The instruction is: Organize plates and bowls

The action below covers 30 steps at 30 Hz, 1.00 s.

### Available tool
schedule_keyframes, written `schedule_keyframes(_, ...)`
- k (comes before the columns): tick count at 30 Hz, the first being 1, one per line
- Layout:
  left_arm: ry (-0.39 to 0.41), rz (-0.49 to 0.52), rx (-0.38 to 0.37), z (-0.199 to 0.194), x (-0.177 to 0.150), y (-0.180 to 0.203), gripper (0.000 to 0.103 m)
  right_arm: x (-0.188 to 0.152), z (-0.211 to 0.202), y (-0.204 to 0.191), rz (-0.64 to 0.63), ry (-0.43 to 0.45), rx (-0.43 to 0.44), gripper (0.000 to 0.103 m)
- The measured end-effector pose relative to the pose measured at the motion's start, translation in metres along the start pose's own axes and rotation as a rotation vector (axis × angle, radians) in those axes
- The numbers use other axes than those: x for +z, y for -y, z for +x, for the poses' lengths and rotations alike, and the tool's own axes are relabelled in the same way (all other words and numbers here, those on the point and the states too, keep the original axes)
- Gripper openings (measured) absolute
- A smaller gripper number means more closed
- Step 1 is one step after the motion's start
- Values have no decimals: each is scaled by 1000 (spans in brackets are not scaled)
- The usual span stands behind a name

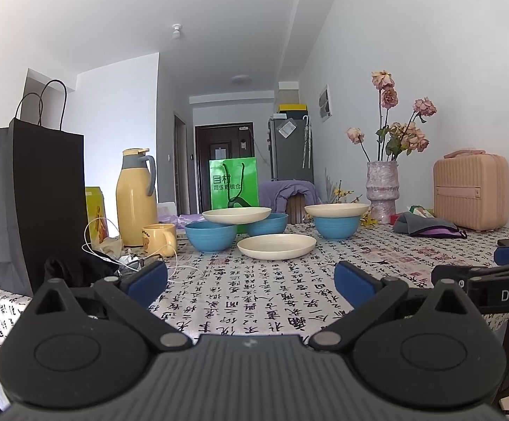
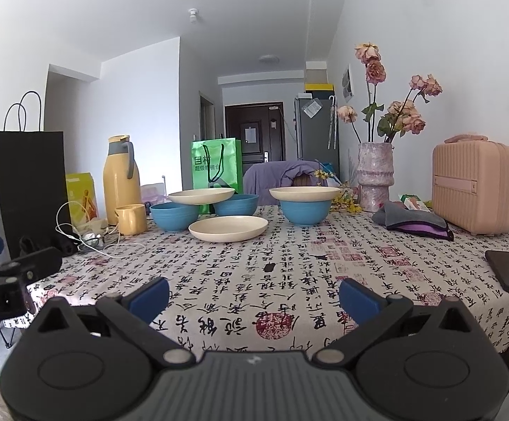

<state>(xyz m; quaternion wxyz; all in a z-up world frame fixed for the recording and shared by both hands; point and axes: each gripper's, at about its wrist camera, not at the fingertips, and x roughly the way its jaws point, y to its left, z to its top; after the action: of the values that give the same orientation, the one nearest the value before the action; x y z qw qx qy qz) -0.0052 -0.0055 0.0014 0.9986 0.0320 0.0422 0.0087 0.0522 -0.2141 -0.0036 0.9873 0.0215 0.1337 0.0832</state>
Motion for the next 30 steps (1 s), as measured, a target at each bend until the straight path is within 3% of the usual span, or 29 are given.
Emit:
schedule_keyframes(17,-19,-7,-5,4,1,-1,103,0,-1,-2,-8,0,0,103)
schedule_keyframes(30,-15,-33,3,29,2,-14,103,4,18,-3,-26,21,-14,103)
